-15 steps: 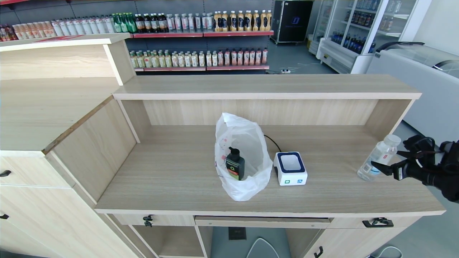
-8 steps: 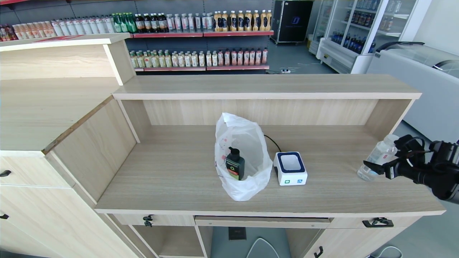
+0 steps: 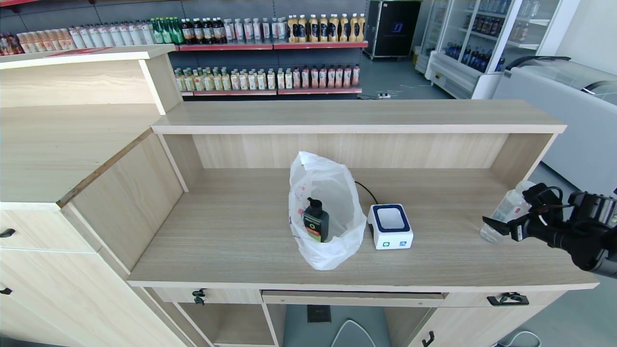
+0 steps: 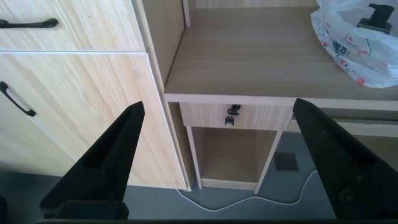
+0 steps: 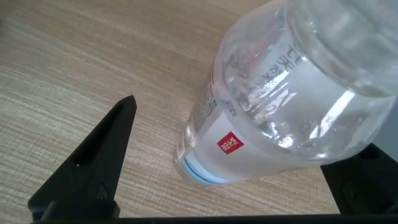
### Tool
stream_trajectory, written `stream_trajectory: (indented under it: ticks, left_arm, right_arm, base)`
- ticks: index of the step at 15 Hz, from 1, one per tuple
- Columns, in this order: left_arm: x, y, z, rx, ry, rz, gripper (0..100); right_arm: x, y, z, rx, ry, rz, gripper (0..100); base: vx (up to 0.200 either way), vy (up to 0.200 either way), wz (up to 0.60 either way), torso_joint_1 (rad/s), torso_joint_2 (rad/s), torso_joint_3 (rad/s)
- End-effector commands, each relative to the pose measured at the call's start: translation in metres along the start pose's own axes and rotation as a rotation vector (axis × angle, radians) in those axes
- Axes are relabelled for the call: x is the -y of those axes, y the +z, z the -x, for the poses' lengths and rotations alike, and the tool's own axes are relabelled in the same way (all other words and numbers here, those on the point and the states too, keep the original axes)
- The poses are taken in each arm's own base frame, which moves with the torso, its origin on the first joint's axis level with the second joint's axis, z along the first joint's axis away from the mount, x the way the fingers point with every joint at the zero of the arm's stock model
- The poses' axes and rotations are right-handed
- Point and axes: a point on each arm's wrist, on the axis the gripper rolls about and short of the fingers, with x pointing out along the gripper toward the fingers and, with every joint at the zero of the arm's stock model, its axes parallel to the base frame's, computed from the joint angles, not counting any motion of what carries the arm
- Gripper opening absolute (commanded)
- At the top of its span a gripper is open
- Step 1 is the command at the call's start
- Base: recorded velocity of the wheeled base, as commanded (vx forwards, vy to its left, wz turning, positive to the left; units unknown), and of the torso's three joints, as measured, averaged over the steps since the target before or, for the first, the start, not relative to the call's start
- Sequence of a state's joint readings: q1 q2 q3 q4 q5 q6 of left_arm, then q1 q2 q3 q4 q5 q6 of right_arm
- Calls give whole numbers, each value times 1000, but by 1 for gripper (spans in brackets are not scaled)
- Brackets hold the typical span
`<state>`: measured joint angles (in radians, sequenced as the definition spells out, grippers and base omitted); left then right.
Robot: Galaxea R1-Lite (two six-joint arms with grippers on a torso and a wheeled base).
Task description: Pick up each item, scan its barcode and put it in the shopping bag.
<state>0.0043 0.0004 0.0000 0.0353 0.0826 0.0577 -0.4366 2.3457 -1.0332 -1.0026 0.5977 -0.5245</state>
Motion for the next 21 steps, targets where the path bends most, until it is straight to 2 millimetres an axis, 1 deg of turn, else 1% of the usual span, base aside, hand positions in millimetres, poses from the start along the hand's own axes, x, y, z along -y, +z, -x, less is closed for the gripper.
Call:
stream_trajectory:
  ticks: [1,10,11,18,21]
  left_arm:
    - [0,0,0,0,1,-1,100]
    - [0,0,0,0,1,-1,100]
    - [0,0,0,0,1,1,100]
    - [0,0,0,0,1,-1,100]
    - [0,0,0,0,1,-1,100]
  right_arm:
    - [-2,-2,-6,3,8,-4,100]
    - [-3,-3,-15,17,16,2,100]
    - [-2,-3,-16,19,15,4,0]
    - [-1,-5,-16,25,6,7,0]
    - [1,-3,-15,28,1,8,0]
  base:
    - [0,0,0,0,0,0]
    - [0,0,0,0,0,0]
    - [0,0,0,0,0,0]
    - [0,0,0,0,0,0]
    - [0,0,0,0,0,0]
